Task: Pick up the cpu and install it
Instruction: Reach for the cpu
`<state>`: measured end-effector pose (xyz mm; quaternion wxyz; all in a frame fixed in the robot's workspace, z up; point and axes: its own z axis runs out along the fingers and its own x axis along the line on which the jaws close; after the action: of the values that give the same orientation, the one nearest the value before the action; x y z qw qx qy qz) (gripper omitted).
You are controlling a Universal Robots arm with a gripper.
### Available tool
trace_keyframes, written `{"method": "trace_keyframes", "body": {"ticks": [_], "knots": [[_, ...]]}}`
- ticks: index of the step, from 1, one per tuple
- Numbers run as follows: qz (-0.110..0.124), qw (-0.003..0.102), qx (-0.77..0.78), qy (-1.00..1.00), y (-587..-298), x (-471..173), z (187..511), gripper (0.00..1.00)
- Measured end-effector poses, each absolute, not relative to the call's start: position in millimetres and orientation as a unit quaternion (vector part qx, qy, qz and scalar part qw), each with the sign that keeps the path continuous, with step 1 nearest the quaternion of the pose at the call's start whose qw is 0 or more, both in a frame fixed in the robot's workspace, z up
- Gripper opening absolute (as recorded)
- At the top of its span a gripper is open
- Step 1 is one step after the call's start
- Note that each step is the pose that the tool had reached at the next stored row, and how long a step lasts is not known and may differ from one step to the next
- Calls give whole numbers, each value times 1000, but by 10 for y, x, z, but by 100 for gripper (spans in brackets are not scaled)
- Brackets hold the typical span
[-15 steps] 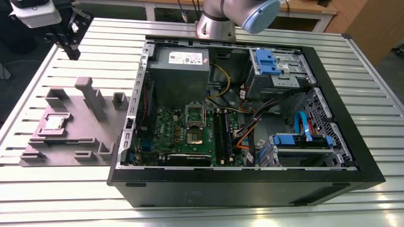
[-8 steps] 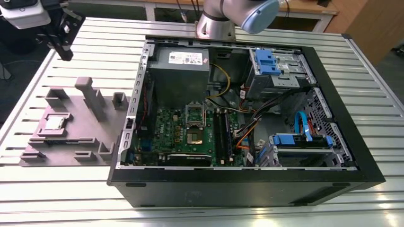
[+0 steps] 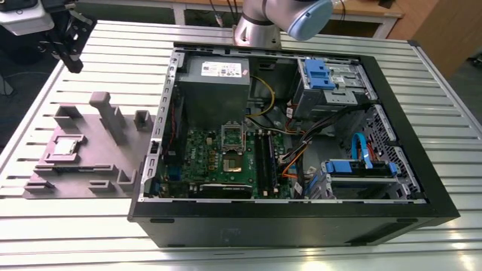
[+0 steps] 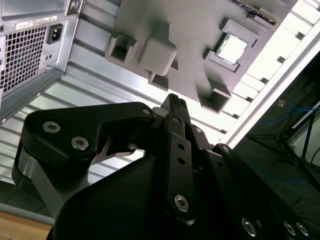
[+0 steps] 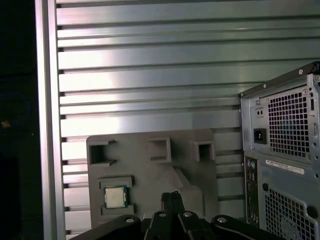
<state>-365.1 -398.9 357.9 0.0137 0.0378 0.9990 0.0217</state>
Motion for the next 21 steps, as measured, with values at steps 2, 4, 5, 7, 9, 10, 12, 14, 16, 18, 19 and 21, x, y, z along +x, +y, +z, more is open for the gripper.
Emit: {"method": "trace_keyframes", "body": {"ticks": [2,4,5,7,9,10,12,14,16,18,19,21], "knots": [[22,14,38,999,-3993,-3655,3577,10],[22,14,38,999,-4006,-3664,3572,10],[22,14,38,999,-4015,-3671,3568,10],[22,14,38,999,-4038,-3685,3557,10],[22,14,38,999,-4061,-3697,3541,10],[22,14,38,999,-4071,-3702,3533,10],[22,14,38,999,-4091,-3715,3511,10],[22,14,38,999,-4111,-3738,3490,10],[22,14,38,999,-4133,-3765,3469,10],[22,14,38,999,-4152,-3791,3444,10],[22,14,38,999,-4160,-3804,3430,10],[22,14,38,999,-4173,-3828,3402,10]]}}
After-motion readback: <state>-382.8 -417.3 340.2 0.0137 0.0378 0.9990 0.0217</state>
